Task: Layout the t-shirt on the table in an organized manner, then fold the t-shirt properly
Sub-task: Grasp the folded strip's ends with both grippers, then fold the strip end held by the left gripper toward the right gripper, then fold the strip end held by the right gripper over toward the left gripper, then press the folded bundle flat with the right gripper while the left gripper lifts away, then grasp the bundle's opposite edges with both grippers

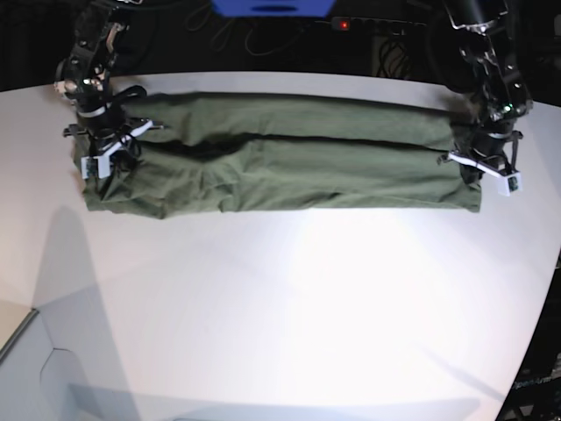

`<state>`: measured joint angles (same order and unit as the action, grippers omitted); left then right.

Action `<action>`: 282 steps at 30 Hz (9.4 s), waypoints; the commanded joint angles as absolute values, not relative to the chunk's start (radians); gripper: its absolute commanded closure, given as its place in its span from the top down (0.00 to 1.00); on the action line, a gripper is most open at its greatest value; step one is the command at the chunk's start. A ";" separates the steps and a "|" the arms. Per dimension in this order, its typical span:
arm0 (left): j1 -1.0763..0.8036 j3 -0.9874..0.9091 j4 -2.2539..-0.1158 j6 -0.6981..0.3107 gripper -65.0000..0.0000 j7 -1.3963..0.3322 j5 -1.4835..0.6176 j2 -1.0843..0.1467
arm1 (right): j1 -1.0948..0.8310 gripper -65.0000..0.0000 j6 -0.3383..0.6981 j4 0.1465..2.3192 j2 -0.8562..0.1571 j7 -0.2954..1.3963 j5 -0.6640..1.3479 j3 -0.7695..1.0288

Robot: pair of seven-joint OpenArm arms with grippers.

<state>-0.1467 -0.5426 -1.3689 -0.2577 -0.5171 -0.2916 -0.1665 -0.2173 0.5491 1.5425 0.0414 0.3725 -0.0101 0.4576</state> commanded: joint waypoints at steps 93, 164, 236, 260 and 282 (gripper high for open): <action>-0.099 -0.199 -1.557 -0.255 0.03 -0.636 -0.036 0.013 | -0.269 0.42 0.562 1.641 0.062 0.387 -0.004 0.364; -0.151 -0.326 -1.550 -0.249 0.00 -0.650 -0.027 -0.015 | -0.133 0.00 0.698 1.862 0.091 0.639 -0.004 0.444; -0.154 -0.298 -1.517 -0.252 0.00 -0.650 -0.035 -0.016 | 0.093 0.59 0.687 1.759 0.156 0.605 -0.005 -0.321; -0.237 -0.493 -1.630 -0.255 0.00 -0.650 -0.036 -0.015 | 0.217 0.49 0.687 1.380 0.157 0.585 -0.001 -0.355; -0.367 -0.512 -1.813 -0.255 0.01 -0.648 -0.038 -0.044 | 0.344 0.50 0.607 1.302 0.157 0.209 -0.002 -0.490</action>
<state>-0.3702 -0.5045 -1.7893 -0.2584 -0.6724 -0.0391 -0.0345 0.3214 0.6102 1.2854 0.1474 0.2382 -0.0223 -0.4892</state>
